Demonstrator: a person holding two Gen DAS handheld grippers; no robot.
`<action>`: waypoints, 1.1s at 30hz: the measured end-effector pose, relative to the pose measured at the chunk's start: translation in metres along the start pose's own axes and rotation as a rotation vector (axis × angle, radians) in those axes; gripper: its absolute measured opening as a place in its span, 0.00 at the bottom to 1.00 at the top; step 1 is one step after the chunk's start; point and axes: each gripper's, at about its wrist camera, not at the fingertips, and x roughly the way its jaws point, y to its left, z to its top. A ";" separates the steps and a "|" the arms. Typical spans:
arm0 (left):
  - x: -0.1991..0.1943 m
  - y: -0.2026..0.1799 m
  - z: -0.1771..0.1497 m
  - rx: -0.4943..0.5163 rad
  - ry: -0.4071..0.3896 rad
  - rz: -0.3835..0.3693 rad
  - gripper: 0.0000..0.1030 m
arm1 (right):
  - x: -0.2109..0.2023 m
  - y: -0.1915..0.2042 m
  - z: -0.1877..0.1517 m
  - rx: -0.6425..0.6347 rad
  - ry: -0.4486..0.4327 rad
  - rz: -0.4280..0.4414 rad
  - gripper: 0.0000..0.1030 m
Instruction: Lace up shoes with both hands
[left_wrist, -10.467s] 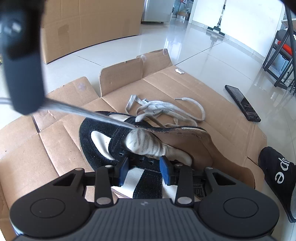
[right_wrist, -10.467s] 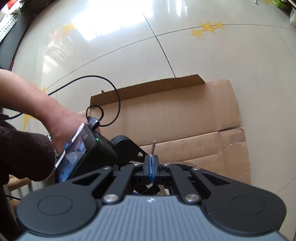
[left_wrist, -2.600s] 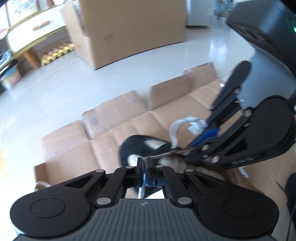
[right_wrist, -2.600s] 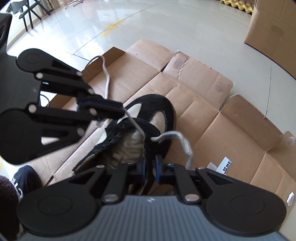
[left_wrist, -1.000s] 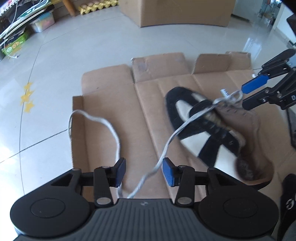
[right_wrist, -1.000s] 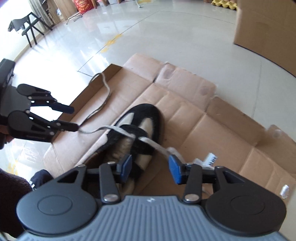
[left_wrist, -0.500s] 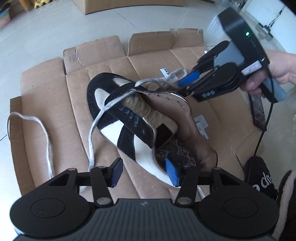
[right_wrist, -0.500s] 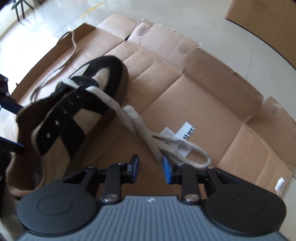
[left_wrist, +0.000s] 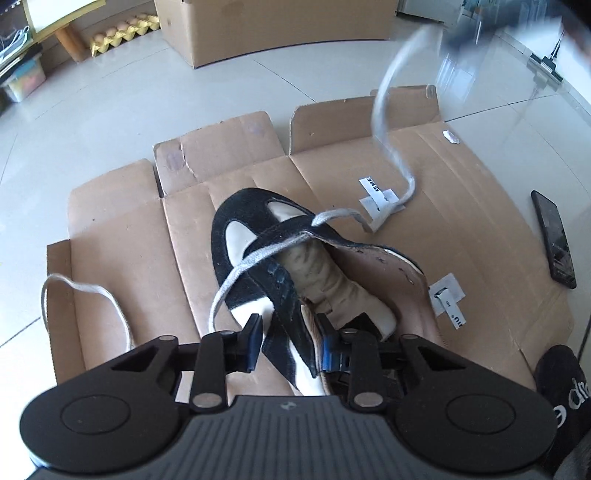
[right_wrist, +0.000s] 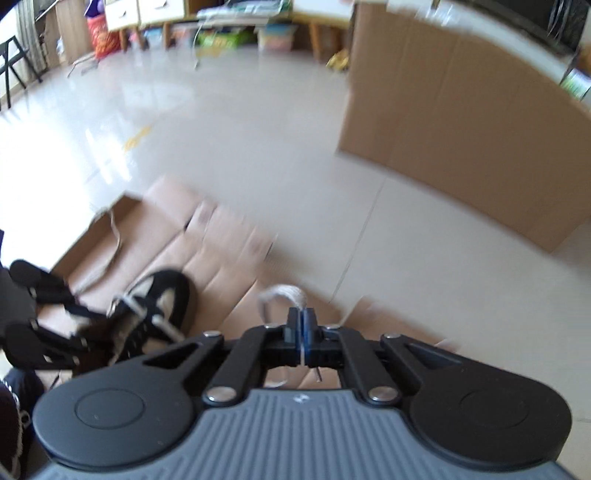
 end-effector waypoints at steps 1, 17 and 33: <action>-0.002 -0.001 -0.001 -0.009 0.004 -0.006 0.29 | -0.016 -0.004 0.009 -0.016 -0.019 -0.032 0.01; 0.003 -0.013 -0.025 -0.050 0.015 0.055 0.30 | -0.162 -0.035 0.020 0.000 -0.068 -0.353 0.01; -0.002 0.008 -0.019 -0.081 -0.025 -0.049 0.45 | -0.107 -0.011 -0.016 0.023 0.074 -0.227 0.01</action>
